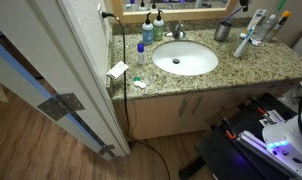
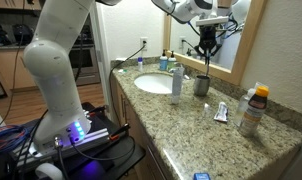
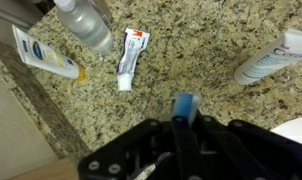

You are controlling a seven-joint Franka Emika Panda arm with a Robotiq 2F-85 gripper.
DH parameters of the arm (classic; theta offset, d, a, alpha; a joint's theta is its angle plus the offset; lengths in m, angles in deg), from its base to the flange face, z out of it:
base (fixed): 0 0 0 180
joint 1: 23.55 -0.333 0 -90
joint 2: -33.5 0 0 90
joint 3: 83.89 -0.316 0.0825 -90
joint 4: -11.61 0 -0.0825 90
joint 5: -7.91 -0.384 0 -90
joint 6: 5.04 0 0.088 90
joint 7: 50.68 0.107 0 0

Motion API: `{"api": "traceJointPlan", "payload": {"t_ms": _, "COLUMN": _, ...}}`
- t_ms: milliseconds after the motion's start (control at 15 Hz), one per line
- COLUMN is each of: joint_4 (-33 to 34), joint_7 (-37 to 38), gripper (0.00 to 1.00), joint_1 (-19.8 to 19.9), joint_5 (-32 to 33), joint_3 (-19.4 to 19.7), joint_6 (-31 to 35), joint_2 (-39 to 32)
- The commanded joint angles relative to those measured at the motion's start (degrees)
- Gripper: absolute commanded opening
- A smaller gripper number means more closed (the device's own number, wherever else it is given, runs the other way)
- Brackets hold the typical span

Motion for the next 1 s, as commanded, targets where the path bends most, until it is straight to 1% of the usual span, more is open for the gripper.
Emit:
{"api": "traceJointPlan", "payload": {"t_ms": 0, "joint_4": -5.77, "joint_7": -3.44, "gripper": 0.02, "joint_1": 2.41, "joint_5": -1.24, "joint_3": -0.19, "joint_6": 3.13, "joint_2": 9.29}}
{"api": "traceJointPlan", "payload": {"t_ms": 133, "joint_4": -6.97, "joint_7": -4.79, "gripper": 0.02, "joint_1": 3.35, "joint_5": -0.51, "joint_3": 0.86, "joint_6": 3.52, "joint_2": 12.81}}
{"api": "traceJointPlan", "payload": {"t_ms": 267, "joint_4": -8.06, "joint_7": -7.03, "gripper": 0.02, "joint_1": 3.54, "joint_5": 2.29, "joint_3": 2.18, "joint_6": 2.88, "joint_2": 14.81}}
{"api": "traceJointPlan", "payload": {"t_ms": 400, "joint_4": -9.13, "joint_7": -10.16, "gripper": 0.02, "joint_1": 3.36, "joint_5": 5.77, "joint_3": 3.25, "joint_6": 1.01, "joint_2": 14.76}}
{"api": "traceJointPlan", "payload": {"t_ms": 467, "joint_4": -10.05, "joint_7": -10.56, "gripper": 0.02, "joint_1": 3.03, "joint_5": 7.88, "joint_3": 3.77, "joint_6": 0.41, "joint_2": 13.97}}
{"api": "traceJointPlan", "payload": {"t_ms": 667, "joint_4": -12.67, "joint_7": -5.27, "gripper": 0.02, "joint_1": 2.21, "joint_5": 12.93, "joint_3": 4.81, "joint_6": 1.17, "joint_2": 10.36}}
{"api": "traceJointPlan", "payload": {"t_ms": 800, "joint_4": -14.09, "joint_7": -1.42, "gripper": 0.02, "joint_1": 1.98, "joint_5": 15.47, "joint_3": 4.64, "joint_6": 0.78, "joint_2": 7.53}}
{"api": "traceJointPlan", "payload": {"t_ms": 867, "joint_4": -14.61, "joint_7": 0.97, "gripper": 0.02, "joint_1": 2.18, "joint_5": 15.63, "joint_3": 4.29, "joint_6": 1.84, "joint_2": 6.08}}
{"api": "traceJointPlan", "payload": {"t_ms": 933, "joint_4": -14.96, "joint_7": 2.61, "gripper": 0.02, "joint_1": 2.72, "joint_5": 14.35, "joint_3": 3.72, "joint_6": 3.27, "joint_2": 4.95}}
